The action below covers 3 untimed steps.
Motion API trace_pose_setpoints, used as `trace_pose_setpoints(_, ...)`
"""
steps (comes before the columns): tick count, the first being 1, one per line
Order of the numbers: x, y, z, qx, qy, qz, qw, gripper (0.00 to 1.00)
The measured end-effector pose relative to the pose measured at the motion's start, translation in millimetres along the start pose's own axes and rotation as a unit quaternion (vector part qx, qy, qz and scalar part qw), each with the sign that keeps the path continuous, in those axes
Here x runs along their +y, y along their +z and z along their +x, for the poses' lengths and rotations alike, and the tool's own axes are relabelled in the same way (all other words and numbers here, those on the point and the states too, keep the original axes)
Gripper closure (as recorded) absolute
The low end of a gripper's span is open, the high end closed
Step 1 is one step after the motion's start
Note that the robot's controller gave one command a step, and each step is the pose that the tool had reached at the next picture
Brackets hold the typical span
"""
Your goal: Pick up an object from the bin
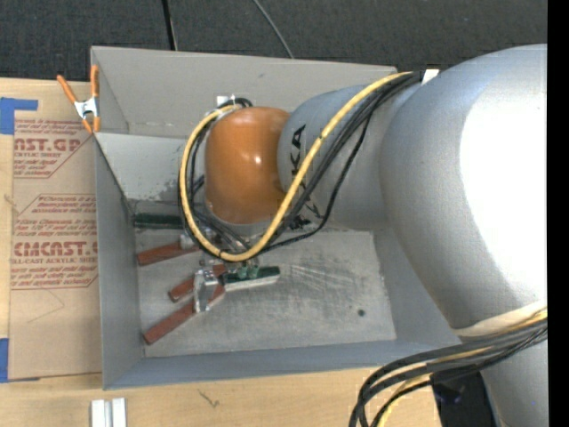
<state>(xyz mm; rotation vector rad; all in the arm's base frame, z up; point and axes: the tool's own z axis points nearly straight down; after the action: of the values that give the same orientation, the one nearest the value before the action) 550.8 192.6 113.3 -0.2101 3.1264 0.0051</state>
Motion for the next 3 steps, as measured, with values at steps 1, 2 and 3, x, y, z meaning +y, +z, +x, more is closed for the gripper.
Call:
trace_pose_setpoints(1, -19.8, 36.6, 32.3, -0.0082, -0.100, -0.002, 0.9949, 1.00)
trace_pose_setpoints(2, -19.9, 36.6, 32.3, -0.0082, -0.100, -0.002, 0.9949, 1.00)
trace_pose_setpoints(3, -21.3, 32.1, 36.2, -0.0023, -0.102, -0.001, 0.9948, 1.00)
